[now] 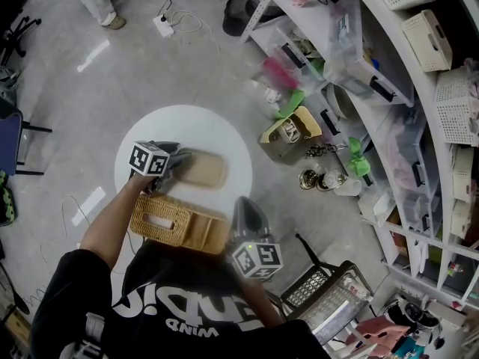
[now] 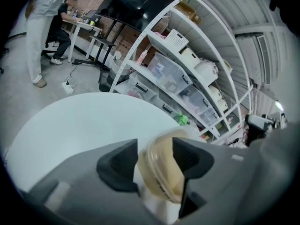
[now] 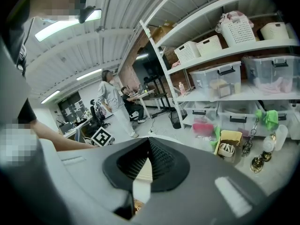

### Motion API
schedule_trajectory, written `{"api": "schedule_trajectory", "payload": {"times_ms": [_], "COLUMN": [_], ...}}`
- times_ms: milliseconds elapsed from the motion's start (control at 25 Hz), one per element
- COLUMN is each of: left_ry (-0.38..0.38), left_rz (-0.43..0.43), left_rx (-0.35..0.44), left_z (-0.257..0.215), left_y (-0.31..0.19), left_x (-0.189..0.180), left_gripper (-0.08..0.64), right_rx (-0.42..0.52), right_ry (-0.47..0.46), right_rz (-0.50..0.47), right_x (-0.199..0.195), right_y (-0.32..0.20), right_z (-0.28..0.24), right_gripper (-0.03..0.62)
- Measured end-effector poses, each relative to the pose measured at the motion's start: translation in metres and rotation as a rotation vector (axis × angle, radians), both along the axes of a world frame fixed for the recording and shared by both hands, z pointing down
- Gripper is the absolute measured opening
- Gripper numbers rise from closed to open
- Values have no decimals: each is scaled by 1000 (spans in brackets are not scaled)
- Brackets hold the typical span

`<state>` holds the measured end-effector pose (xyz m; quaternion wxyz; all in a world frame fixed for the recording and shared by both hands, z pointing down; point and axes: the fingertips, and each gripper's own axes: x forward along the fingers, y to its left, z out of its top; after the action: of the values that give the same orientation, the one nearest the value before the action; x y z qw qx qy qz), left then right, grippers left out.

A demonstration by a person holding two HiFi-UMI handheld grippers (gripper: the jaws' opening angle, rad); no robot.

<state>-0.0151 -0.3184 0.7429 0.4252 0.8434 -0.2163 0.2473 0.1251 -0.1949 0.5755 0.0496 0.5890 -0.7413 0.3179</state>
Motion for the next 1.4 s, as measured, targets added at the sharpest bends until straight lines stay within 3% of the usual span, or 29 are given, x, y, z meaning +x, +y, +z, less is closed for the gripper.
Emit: {"api": "schedule_trajectory", "payload": {"times_ms": [1400], "left_ry": [-100], "left_rz": [-31], "left_rx": [172], "left_z": [-39], "left_y": [-2], "left_x": [-9], "left_gripper": [106], "right_rx": [29], "right_ry": [-7], "right_rz": [-9], "right_x": [1], "right_y": [18], "right_z": [-16], "right_gripper": [-2]}}
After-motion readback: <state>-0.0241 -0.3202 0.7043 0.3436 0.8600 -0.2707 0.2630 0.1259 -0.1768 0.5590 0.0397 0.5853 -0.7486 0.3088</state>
